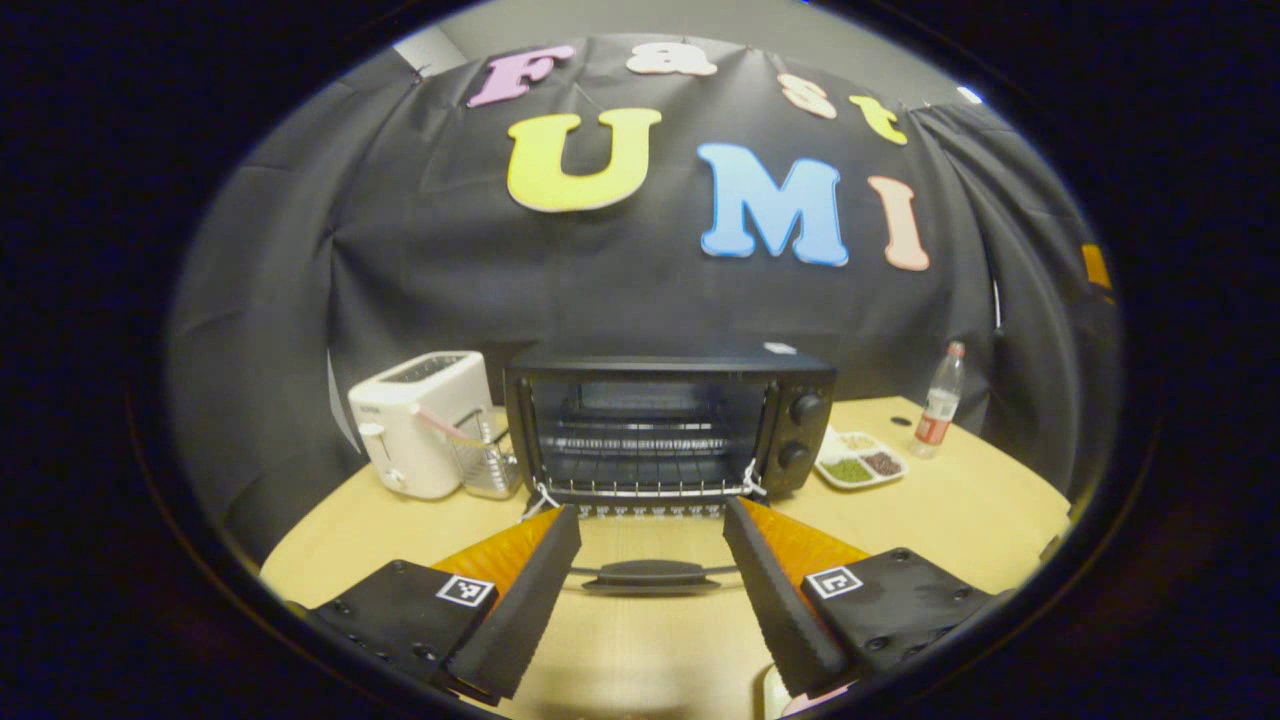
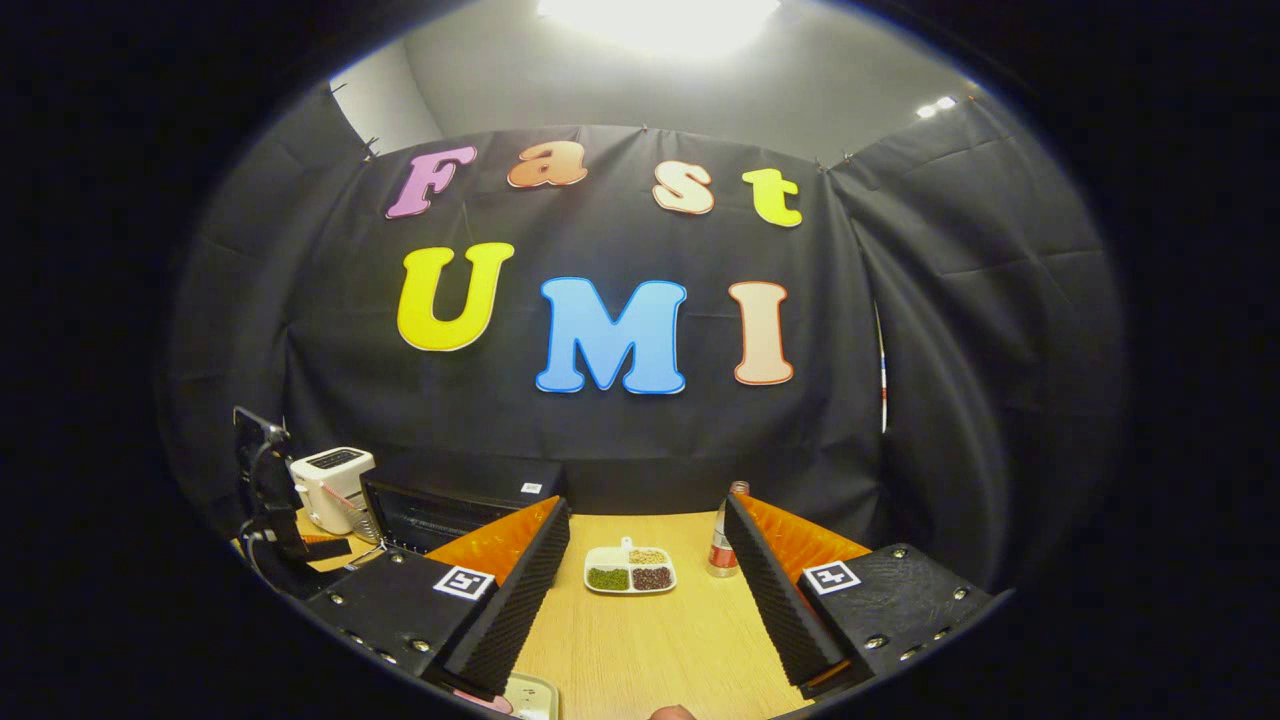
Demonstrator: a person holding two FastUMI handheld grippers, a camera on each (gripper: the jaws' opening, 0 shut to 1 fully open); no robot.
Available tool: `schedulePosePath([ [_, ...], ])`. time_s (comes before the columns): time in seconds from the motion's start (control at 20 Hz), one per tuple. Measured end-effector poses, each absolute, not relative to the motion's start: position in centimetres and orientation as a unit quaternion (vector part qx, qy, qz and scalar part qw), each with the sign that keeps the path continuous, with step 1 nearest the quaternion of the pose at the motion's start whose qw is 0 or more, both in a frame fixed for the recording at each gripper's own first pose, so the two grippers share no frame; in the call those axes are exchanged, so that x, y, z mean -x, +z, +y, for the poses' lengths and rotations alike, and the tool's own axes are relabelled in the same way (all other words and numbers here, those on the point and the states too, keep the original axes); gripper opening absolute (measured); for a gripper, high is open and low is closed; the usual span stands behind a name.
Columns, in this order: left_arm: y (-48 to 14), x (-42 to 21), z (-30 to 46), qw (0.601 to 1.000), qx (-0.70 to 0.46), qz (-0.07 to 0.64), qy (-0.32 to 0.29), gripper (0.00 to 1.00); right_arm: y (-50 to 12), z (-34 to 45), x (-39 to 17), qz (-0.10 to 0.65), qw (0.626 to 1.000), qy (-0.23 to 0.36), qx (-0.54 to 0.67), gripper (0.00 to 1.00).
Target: Open the electric oven with the left hand, put the food in, and close the electric oven.
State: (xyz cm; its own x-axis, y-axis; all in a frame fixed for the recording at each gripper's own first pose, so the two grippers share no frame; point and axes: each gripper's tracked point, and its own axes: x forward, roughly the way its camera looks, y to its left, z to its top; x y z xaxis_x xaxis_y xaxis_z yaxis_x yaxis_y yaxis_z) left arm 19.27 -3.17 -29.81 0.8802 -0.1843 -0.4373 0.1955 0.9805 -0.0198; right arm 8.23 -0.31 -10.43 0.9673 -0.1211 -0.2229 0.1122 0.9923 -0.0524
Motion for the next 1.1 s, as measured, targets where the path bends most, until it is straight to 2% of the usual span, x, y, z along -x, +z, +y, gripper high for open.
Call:
schedulePosePath([
  [0.05, -28.1, -18.8, -2.7, 0.973, -0.014, 0.211, -0.094, 0.97, -10.8, 0.2, -8.2, 0.117, 0.992, -0.046, 0.013, 0.97],
  [0.3, -20.4, -15.7, -0.7, 0.986, -0.019, 0.152, -0.07, 1.0, -12.8, 2.1, -7.7, 0.146, 0.989, 0.008, -0.011, 0.97],
  [0.55, -16.3, -12.1, 1.7, 0.991, -0.029, 0.122, -0.043, 0.97, -16.4, 4.0, -6.3, 0.216, 0.974, 0.053, -0.048, 0.97],
  [0.65, -15.3, -10.7, 2.6, 0.992, -0.03, 0.118, -0.031, 1.0, -17.8, 5.3, -5.5, 0.25, 0.962, 0.079, -0.078, 0.97],
  [1.1, -12.1, -5.5, 4.8, 0.994, -0.035, 0.105, 0.002, 1.0, -23.2, 8.7, -1.5, 0.401, 0.888, 0.161, -0.156, 0.99],
])
